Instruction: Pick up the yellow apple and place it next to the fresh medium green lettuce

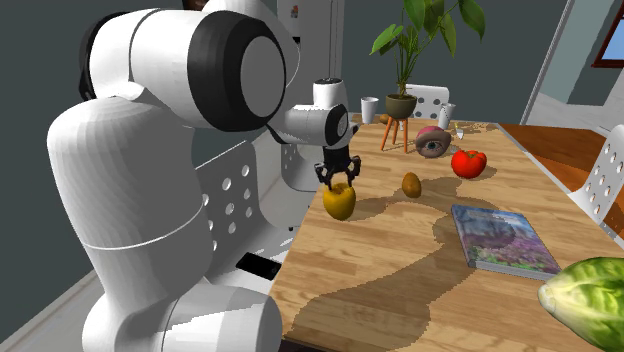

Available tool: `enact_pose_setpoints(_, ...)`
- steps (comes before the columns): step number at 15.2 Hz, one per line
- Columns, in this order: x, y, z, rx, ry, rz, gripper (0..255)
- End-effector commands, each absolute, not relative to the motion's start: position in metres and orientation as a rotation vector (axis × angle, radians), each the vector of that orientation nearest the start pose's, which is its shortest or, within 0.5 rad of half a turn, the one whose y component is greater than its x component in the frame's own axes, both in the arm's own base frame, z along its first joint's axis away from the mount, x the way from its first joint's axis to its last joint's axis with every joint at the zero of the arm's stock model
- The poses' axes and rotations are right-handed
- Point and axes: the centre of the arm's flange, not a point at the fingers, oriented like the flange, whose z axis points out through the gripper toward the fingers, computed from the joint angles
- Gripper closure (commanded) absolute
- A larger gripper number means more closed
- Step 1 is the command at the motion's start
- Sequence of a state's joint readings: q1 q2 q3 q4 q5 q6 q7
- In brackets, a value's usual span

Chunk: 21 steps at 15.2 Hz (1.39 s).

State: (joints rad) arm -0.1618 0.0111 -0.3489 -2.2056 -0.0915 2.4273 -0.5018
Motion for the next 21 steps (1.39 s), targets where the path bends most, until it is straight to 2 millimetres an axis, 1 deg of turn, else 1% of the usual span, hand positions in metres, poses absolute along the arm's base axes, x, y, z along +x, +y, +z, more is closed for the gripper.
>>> enact_pose_setpoints(1,0.48,-0.269,0.397,-3.295,-0.089,-0.249,255)
enact_pose_setpoints(9,0.48,-0.269,0.397,-3.295,-0.089,-0.249,255)
enact_pose_setpoints(21,0.48,-0.269,0.46,-3.295,-0.089,-0.249,255)
